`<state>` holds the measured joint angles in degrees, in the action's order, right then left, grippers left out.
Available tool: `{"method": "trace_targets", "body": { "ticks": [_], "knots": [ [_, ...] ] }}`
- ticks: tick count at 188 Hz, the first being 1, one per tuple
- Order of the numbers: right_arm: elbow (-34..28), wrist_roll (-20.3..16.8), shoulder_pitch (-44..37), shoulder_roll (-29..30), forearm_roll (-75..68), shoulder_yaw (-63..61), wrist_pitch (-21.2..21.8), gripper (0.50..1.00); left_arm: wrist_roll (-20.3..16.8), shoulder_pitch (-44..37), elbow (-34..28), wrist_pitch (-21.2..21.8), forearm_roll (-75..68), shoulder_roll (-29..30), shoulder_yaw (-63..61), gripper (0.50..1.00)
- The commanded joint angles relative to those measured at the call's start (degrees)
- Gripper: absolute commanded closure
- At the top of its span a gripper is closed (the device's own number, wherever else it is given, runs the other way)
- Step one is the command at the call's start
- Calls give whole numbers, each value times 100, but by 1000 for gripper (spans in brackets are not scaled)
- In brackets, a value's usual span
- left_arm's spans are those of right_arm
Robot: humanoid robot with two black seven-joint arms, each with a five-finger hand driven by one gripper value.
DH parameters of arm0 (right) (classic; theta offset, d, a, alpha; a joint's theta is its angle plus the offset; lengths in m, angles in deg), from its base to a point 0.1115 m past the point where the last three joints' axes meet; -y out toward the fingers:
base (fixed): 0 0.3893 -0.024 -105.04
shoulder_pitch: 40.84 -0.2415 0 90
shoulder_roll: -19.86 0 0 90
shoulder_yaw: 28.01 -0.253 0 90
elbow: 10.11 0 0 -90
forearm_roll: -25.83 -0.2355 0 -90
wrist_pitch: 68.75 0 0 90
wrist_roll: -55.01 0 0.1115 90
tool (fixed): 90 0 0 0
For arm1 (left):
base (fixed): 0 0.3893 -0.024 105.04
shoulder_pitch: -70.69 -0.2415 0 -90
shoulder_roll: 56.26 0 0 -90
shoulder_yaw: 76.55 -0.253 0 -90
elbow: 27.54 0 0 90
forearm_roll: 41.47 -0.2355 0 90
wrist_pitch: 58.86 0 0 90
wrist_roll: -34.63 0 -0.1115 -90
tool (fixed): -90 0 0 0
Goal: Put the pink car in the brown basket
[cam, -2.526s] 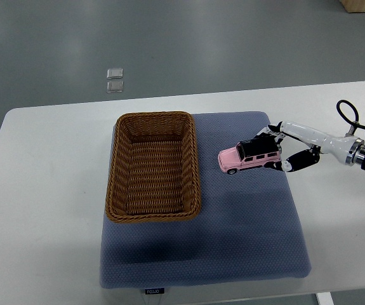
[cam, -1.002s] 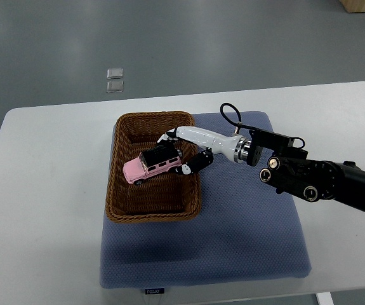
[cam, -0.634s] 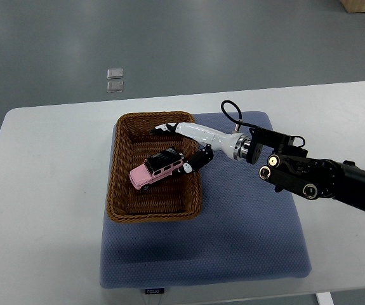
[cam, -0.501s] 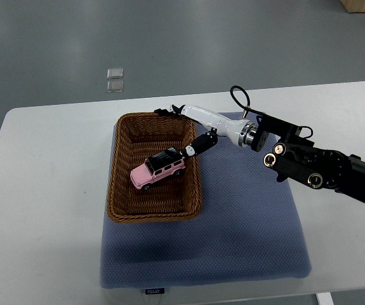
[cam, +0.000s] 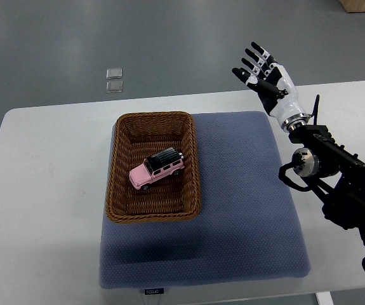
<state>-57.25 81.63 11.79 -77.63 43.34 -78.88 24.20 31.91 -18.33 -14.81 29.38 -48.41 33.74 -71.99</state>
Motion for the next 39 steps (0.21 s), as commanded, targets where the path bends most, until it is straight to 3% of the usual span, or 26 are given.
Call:
{"method": "trace_targets", "body": {
  "ticks": [1,22,39],
  "knots": [
    [240,1,80,10,-714,-80,408,587,0,-1,1,0,-1,0,0,500],
    [591,1,115,19,-855,-107,997,587,0,-1,1,0,-1,0,0,500],
    [714,-8,133,37,-872,-107,1199,587,0,-1,1,0,-1,0,0,500]
  ]
}}
